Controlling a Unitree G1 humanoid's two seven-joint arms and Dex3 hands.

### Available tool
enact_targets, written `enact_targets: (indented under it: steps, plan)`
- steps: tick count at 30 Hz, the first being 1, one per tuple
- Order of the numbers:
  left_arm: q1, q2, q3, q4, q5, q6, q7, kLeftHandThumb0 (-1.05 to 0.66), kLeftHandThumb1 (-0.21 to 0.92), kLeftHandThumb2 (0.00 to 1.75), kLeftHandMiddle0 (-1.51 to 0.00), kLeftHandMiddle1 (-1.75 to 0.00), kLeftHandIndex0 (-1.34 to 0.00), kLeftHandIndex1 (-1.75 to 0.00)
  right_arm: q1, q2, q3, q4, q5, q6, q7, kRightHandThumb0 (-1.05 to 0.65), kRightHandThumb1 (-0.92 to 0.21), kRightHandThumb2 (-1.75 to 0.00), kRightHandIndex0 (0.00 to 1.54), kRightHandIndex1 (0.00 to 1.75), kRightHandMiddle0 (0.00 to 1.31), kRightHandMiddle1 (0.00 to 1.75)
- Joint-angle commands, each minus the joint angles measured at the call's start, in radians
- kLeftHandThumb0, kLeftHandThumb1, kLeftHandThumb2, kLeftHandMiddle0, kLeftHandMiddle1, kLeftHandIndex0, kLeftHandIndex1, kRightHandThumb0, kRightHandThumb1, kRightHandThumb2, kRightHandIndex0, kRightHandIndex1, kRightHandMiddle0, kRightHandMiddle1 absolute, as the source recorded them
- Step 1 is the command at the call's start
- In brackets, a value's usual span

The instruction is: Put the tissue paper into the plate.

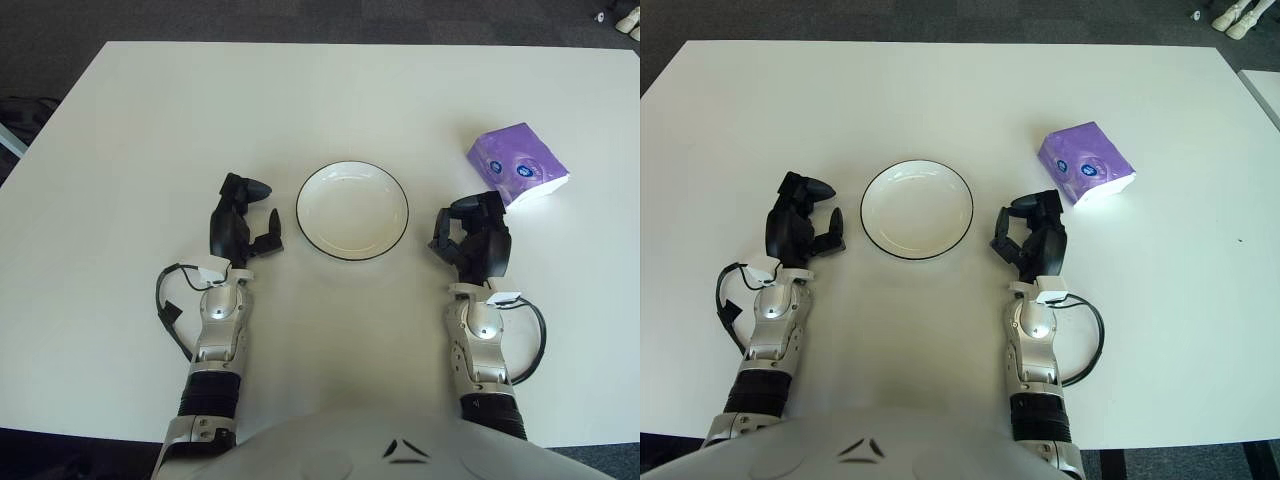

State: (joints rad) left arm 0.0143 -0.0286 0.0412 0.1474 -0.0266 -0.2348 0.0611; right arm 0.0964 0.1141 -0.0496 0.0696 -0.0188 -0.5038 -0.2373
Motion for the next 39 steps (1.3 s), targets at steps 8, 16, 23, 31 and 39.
enact_targets:
  steps: [8, 16, 23, 31, 39]
  plan:
    - [0.067, -0.010, -0.006, 0.076, 0.005, 0.038, -0.004, -0.01, 0.30, 1.34, -0.65, -1.71, -0.38, -1.75, 0.054, 0.029, -0.004, 0.057, 0.010, 0.028, -0.004, -0.42, -0.52, -1.07, 0.66, 1.66, 0.46, 1.75]
    - [0.064, -0.008, -0.005, 0.079, 0.002, 0.033, -0.008, -0.01, 0.30, 1.35, -0.64, -1.73, -0.38, -1.75, 0.047, 0.018, -0.006, 0.064, -0.020, -0.004, -0.016, -0.42, -0.52, -1.06, 0.68, 1.64, 0.45, 1.75]
    - [0.060, -0.009, -0.003, 0.085, 0.001, 0.023, -0.006, -0.01, 0.29, 1.36, -0.64, -1.73, -0.38, -1.75, 0.038, -0.027, -0.012, 0.059, -0.067, -0.033, -0.010, -0.42, -0.53, -1.06, 0.71, 1.61, 0.45, 1.75]
    - [0.057, -0.009, 0.001, 0.091, -0.005, 0.021, -0.009, -0.01, 0.29, 1.37, -0.64, -1.74, -0.39, -1.75, 0.044, -0.121, -0.022, -0.078, -0.147, -0.008, 0.034, -0.39, -0.67, -0.87, 0.62, 1.43, 0.35, 1.75]
    - [0.049, -0.007, 0.006, 0.102, -0.010, 0.014, -0.016, -0.01, 0.27, 1.39, -0.65, -1.75, -0.40, -1.75, 0.062, -0.223, -0.025, -0.115, -0.337, 0.010, 0.022, -0.41, -0.91, -0.59, 0.20, 1.12, 0.15, 1.66]
